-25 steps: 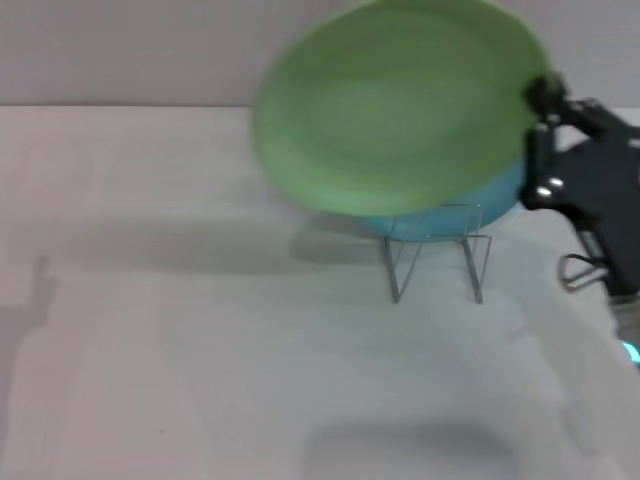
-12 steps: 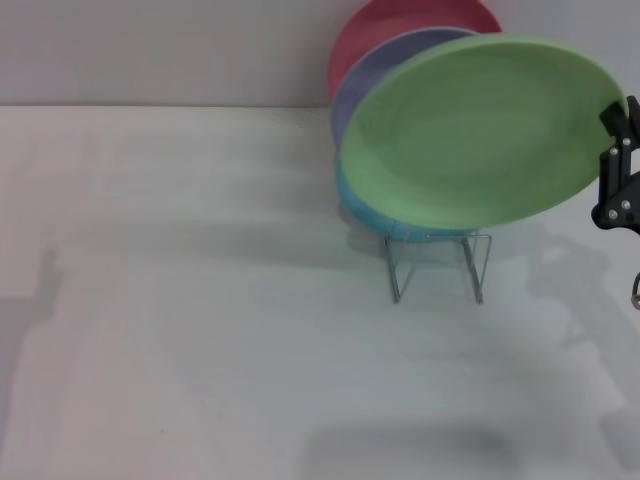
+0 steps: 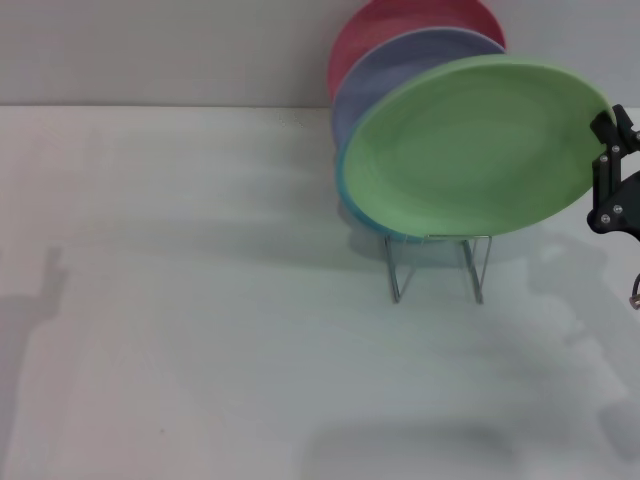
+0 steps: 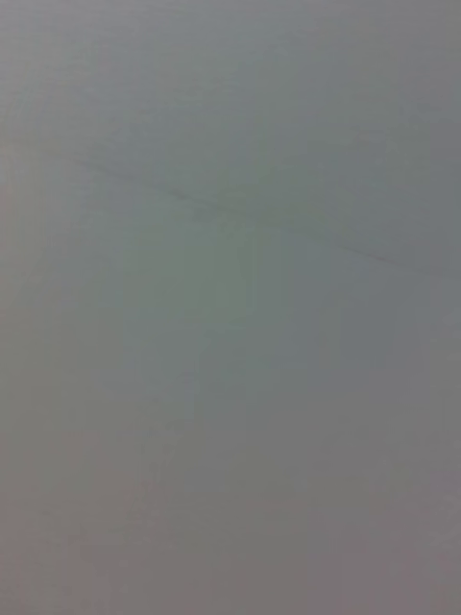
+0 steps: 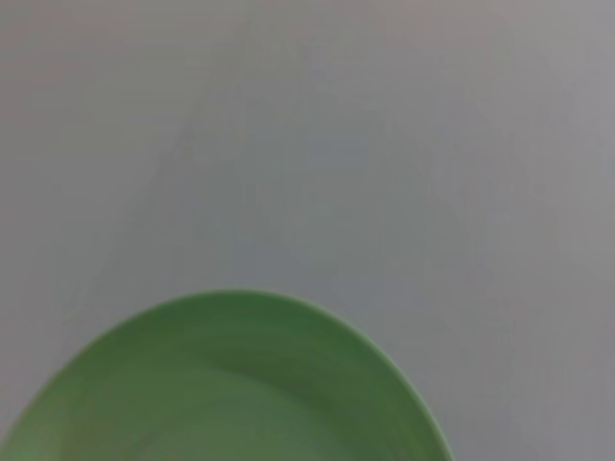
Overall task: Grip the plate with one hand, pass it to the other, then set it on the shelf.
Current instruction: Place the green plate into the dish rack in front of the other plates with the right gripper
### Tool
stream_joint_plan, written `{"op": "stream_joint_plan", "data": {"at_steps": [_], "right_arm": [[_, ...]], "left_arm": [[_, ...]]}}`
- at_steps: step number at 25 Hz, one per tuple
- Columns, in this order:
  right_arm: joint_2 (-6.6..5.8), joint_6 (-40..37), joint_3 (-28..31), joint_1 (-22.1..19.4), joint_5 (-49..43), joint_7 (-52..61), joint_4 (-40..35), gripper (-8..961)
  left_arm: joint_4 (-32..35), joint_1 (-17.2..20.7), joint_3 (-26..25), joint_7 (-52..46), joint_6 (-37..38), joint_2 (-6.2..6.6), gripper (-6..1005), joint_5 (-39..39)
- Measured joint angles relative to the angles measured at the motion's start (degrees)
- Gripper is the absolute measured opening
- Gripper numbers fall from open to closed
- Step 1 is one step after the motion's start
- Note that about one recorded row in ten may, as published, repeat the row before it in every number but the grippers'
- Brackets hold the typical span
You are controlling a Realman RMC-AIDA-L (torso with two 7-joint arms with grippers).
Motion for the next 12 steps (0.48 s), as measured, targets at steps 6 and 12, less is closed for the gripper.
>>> {"op": "stream_joint_plan", "data": {"at_steps": [6, 12], "right_arm": [[-0.02, 1.82, -0.1, 0.34, -0.66, -0.23, -0.71, 21], [0.11, 4.81, -0.14, 0.18, -0.78, -0.31, -1.02, 24]], "left_arm": [[0.28, -0.2, -0.99, 0.0, 0.32, -0.31, 782, 0.15], [0.59, -1.08, -1.39, -0.14, 1.23, -0.55, 782, 0.28]]}}
